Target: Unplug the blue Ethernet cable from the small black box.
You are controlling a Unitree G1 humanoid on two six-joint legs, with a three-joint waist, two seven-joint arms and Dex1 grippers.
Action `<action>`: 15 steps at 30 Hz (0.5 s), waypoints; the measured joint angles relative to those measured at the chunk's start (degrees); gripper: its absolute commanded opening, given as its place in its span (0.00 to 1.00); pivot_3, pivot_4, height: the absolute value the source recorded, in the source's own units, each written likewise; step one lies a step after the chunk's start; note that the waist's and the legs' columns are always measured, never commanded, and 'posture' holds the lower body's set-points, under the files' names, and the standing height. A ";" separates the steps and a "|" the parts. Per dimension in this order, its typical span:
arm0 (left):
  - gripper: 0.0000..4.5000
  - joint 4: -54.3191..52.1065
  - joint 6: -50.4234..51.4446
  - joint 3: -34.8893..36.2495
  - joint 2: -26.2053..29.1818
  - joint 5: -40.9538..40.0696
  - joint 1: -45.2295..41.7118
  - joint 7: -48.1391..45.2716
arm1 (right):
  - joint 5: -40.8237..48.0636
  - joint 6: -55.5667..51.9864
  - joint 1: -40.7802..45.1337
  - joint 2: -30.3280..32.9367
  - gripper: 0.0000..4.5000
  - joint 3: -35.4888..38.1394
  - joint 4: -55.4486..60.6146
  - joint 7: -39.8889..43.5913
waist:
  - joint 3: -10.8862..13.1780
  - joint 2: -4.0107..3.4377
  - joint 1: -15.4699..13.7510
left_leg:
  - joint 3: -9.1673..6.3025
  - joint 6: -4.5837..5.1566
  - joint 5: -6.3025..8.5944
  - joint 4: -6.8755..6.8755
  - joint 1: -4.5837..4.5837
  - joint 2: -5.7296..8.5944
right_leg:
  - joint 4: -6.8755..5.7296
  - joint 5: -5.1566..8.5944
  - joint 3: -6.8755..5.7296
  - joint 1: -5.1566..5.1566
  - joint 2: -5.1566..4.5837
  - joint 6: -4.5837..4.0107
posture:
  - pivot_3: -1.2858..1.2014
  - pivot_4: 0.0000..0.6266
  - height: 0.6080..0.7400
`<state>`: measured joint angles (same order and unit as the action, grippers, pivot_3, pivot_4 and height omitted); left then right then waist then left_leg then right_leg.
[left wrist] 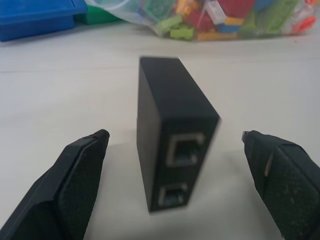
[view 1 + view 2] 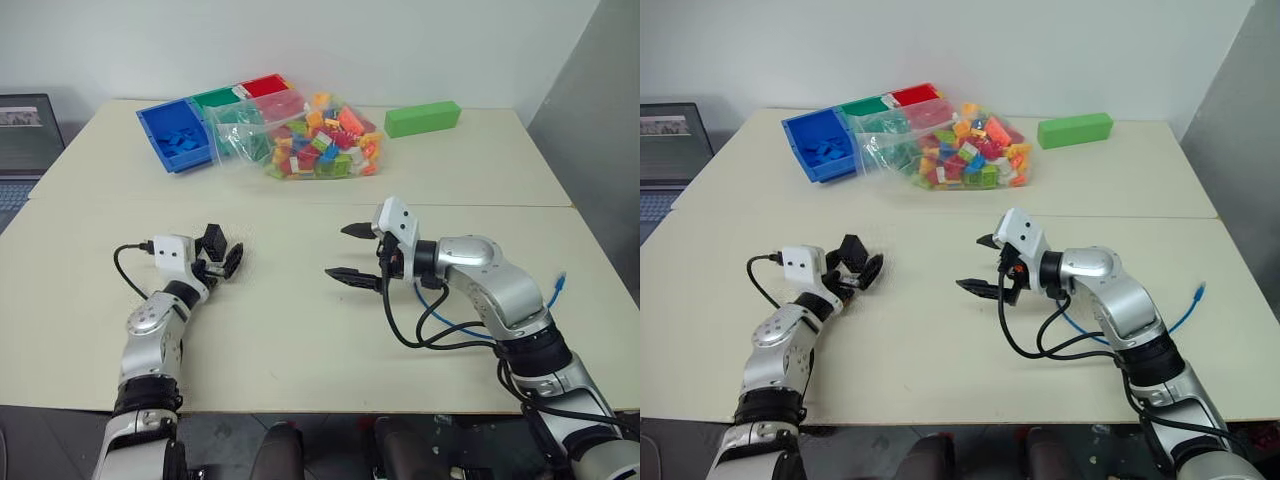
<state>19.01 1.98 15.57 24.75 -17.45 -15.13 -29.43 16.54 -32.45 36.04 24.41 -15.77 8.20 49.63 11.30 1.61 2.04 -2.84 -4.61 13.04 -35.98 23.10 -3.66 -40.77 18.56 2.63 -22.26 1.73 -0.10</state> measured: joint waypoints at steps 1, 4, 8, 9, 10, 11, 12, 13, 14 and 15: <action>0.99 -3.35 1.99 0.02 0.72 0.00 2.50 0.27 | 0.00 -0.08 -0.82 0.49 0.99 0.02 0.33 0.10 | 0.00 0.00 -0.01 | -0.01 0.00 0.00 0.02 -0.01 -0.02 | 0.01 0.00 0.02 0.01 -0.06 0.00 | 0.52 0.24 1.00; 0.99 -12.69 7.98 0.55 3.07 -0.26 8.10 1.75 | 0.12 -0.86 -2.61 1.72 0.99 0.19 0.67 0.16 | 0.00 0.00 -0.11 | -0.11 0.00 0.00 0.02 -0.01 -0.02 | -0.01 0.02 0.03 0.01 -0.13 0.02 | 0.52 0.24 1.00; 0.99 -25.24 15.56 2.49 7.70 -2.07 15.27 0.81 | 1.33 -1.79 -4.21 4.60 0.99 1.55 2.15 1.75 | 0.01 0.00 -0.09 | -0.11 -0.01 -0.01 0.01 -0.05 0.01 | -0.02 0.15 0.05 0.06 -0.14 0.26 | 0.52 0.24 1.00; 0.99 -27.80 16.38 3.20 8.70 -2.74 16.74 0.09 | 1.95 -1.88 -4.72 5.65 0.99 2.45 2.76 2.52 | 0.01 0.00 -0.13 | -0.11 -0.01 -0.01 0.01 -0.07 0.02 | -0.01 0.15 0.06 0.08 -0.16 0.27 | 0.52 0.24 1.00; 0.99 -30.20 17.25 4.50 9.68 -3.46 18.14 -0.77 | 2.84 -2.02 -5.07 6.52 0.99 3.41 3.01 3.46 | 0.02 0.00 -0.18 | -0.11 -0.01 -0.01 0.01 -0.08 0.02 | 0.00 0.16 0.05 0.10 -0.17 0.28 | 0.52 0.24 1.00; 0.99 -31.70 17.75 5.39 10.58 -4.24 19.19 -1.51 | 3.42 -2.11 -5.24 7.10 0.99 3.78 3.15 4.22 | 0.03 0.04 -0.15 | -0.11 -0.01 -0.01 0.01 -0.08 0.00 | 0.01 0.16 0.06 0.10 -0.17 0.28 | 0.52 0.24 1.00; 0.99 -33.40 18.55 6.41 12.06 -5.25 20.55 -2.86 | 4.32 -2.18 -5.49 8.12 0.99 4.37 3.19 5.30 | 0.03 0.05 -0.14 | -0.11 -0.01 -0.01 0.02 -0.08 0.00 | 0.01 0.16 0.06 0.10 -0.16 0.28 | 0.52 0.24 1.00; 0.99 -35.26 20.00 7.97 14.59 -6.48 22.24 -4.69 | 5.30 -2.25 -5.70 9.53 0.99 5.51 2.99 6.73 | 0.05 0.04 -0.12 | -0.09 -0.01 -0.01 0.03 -0.08 0.01 | 0.01 0.17 0.05 0.08 -0.16 0.28 | 0.52 0.24 1.00; 0.99 -36.30 21.52 9.87 16.83 -7.37 23.32 -6.28 | 6.02 -2.26 -5.67 10.87 0.99 6.83 2.62 7.87 | 0.06 0.01 -0.12 | -0.09 -0.01 0.00 0.03 -0.09 0.01 | 0.01 0.17 0.05 0.08 -0.16 0.28 | 0.52 0.24 1.00; 0.99 -36.73 22.33 10.97 18.03 -7.89 23.72 -7.06 | 6.46 -2.26 -5.67 11.46 0.99 7.74 2.44 8.35 | 0.07 0.01 -0.12 | -0.08 0.00 0.00 0.04 -0.10 0.02 | 0.01 0.18 0.05 0.07 -0.16 0.29 | 0.52 0.24 1.00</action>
<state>-17.72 24.31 26.53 42.78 -25.34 8.59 -36.49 22.99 -34.71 30.38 35.87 -8.04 10.64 57.98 11.36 1.62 1.92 -2.92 -4.62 13.04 -35.95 23.00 -3.64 -40.76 18.73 2.67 -22.19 1.57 0.19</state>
